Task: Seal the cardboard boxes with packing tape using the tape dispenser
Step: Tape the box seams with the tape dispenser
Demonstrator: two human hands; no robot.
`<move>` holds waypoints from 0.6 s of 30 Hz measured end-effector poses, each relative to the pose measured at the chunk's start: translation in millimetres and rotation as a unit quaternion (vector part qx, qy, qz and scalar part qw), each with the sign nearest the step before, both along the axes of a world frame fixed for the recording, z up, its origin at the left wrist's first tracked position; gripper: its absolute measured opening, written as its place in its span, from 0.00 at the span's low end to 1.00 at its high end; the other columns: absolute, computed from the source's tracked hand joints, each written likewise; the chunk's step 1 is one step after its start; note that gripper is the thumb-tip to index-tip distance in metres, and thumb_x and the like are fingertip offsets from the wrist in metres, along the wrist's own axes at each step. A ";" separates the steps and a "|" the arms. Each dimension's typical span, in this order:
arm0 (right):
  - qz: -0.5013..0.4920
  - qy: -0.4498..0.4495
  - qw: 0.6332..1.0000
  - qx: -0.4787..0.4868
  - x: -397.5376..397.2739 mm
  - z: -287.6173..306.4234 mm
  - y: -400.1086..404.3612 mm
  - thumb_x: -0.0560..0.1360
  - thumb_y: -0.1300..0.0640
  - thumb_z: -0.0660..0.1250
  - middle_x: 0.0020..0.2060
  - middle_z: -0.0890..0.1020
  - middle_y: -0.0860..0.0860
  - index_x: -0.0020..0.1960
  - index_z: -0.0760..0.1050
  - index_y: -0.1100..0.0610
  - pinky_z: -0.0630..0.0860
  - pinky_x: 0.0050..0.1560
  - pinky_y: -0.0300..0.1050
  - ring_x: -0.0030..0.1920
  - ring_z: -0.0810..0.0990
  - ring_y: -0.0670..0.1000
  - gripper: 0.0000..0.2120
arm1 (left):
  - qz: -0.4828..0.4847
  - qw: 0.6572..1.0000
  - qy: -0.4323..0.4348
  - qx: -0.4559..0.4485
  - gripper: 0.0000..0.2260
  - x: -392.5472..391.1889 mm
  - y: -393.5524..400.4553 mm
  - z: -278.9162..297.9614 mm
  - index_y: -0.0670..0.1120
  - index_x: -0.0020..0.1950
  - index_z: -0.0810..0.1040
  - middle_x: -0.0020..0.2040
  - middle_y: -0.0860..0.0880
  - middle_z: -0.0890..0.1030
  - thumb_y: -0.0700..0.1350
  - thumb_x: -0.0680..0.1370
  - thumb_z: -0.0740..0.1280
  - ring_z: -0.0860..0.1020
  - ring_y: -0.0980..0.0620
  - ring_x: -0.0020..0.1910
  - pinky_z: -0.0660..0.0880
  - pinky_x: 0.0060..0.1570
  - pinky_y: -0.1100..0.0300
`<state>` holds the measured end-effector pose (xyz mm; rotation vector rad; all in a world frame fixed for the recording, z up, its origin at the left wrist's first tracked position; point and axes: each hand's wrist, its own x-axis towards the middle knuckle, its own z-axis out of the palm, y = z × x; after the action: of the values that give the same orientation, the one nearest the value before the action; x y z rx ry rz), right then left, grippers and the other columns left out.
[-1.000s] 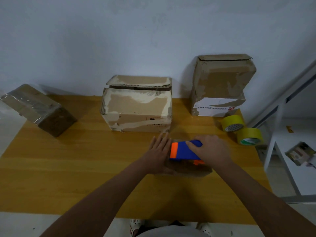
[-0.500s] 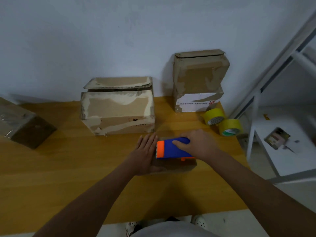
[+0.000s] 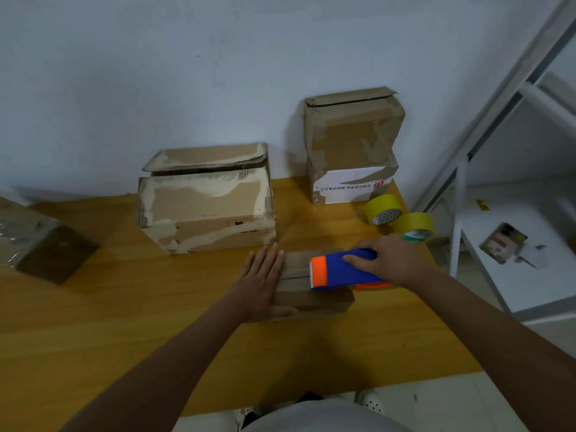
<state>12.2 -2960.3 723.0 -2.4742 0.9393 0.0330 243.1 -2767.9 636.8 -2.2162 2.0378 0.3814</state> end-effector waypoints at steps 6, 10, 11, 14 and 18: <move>0.010 0.022 0.999 -0.027 0.8 -4.4 -6.9 0.76 0.37 0.63 0.41 0.82 0.48 0.53 0.80 0.48 0.68 0.33 0.36 0.37 0.75 0.43 0.18 | -0.017 1.000 -0.024 0.003 0.56 -11.4 -19.1 1.5 0.43 0.78 0.31 0.79 0.42 0.33 0.81 0.67 0.43 0.32 0.43 0.77 0.30 0.74 0.45; -0.005 0.050 0.998 -0.035 4.3 -2.7 -7.3 0.76 0.35 0.61 0.37 0.80 0.48 0.50 0.81 0.51 0.68 0.32 0.37 0.35 0.75 0.44 0.21 | -0.021 1.000 -0.017 0.000 0.56 -25.1 -33.9 -2.3 0.41 0.80 0.37 0.81 0.43 0.43 0.81 0.67 0.45 0.41 0.45 0.80 0.38 0.77 0.44; -0.005 0.054 0.998 -0.040 4.5 -1.6 -6.7 0.75 0.34 0.60 0.35 0.79 0.47 0.49 0.81 0.51 0.66 0.31 0.37 0.34 0.74 0.43 0.22 | -0.019 1.000 -0.012 -0.005 0.56 -24.6 -33.7 -3.7 0.42 0.80 0.37 0.81 0.43 0.45 0.81 0.67 0.45 0.42 0.45 0.80 0.39 0.77 0.44; 0.000 0.068 0.997 -0.022 4.3 -2.1 -2.3 0.71 0.29 0.59 0.31 0.77 0.47 0.41 0.79 0.52 0.66 0.31 0.38 0.33 0.74 0.44 0.27 | -0.034 0.999 0.004 -0.023 0.55 -16.9 -24.9 -5.2 0.43 0.80 0.39 0.81 0.43 0.47 0.81 0.67 0.45 0.44 0.45 0.80 0.36 0.77 0.46; 0.010 0.078 0.997 -0.008 8.1 -7.3 8.5 0.70 0.27 0.59 0.29 0.75 0.48 0.35 0.74 0.51 0.67 0.32 0.40 0.31 0.73 0.46 0.27 | -0.049 0.998 0.009 -0.036 0.55 -6.5 -11.3 -4.7 0.43 0.80 0.40 0.81 0.42 0.50 0.81 0.68 0.46 0.47 0.44 0.80 0.33 0.74 0.47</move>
<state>20.4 -2951.8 715.7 -2.5238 0.9826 0.2296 236.6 -2779.1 632.1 -2.1492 2.1932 0.3244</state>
